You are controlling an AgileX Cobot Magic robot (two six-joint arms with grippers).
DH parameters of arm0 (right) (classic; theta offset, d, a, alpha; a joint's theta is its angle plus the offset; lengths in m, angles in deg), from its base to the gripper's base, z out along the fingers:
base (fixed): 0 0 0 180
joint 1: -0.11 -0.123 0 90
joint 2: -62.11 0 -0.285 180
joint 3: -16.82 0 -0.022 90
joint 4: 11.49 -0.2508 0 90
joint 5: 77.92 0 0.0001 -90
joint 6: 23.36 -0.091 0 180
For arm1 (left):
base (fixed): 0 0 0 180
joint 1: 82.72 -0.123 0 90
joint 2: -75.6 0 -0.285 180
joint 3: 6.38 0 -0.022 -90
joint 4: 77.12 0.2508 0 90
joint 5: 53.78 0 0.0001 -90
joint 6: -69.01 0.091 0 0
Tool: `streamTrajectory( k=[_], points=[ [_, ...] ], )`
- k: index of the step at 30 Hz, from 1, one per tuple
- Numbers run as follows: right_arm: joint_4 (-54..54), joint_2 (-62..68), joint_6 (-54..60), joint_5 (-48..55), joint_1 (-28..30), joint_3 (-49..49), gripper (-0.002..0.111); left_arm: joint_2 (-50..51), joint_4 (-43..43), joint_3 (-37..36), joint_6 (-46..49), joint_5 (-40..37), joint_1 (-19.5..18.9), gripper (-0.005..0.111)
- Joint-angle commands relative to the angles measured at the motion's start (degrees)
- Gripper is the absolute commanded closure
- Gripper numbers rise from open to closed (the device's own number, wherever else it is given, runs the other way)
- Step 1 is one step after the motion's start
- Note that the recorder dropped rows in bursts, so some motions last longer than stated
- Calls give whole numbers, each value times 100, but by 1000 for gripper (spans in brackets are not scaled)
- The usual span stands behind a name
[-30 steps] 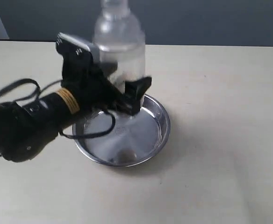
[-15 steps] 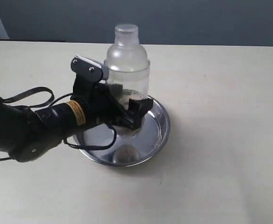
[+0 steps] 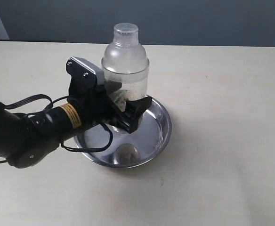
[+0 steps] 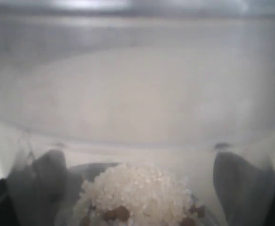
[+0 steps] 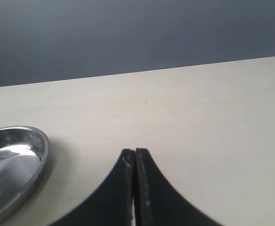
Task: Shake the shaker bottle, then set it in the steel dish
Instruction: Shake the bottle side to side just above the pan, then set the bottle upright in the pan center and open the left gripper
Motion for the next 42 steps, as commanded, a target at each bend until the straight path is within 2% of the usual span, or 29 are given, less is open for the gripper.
streamTrajectory(
  k=[1,5,8,15,21,30,42],
  points=[
    [14,30,0,-76,16,-7,109,449,-178,82,-61,698,-9,106],
    [14,30,0,-76,16,-7,109,619,-268,127,-95,923,-9,106],
    [14,30,0,-76,16,-7,109,750,-505,231,-84,794,-9,106],
    [14,30,0,-76,16,-7,109,1059,-335,461,-84,771,-9,106],
    [14,30,0,-76,16,-7,109,1156,-327,744,-374,96,-9,106],
    [14,30,0,-86,16,-7,109,1167,-459,759,-195,-254,-9,106],
    [14,30,0,-86,16,-7,109,1180,-100,759,-200,-662,-9,105]
  ],
)
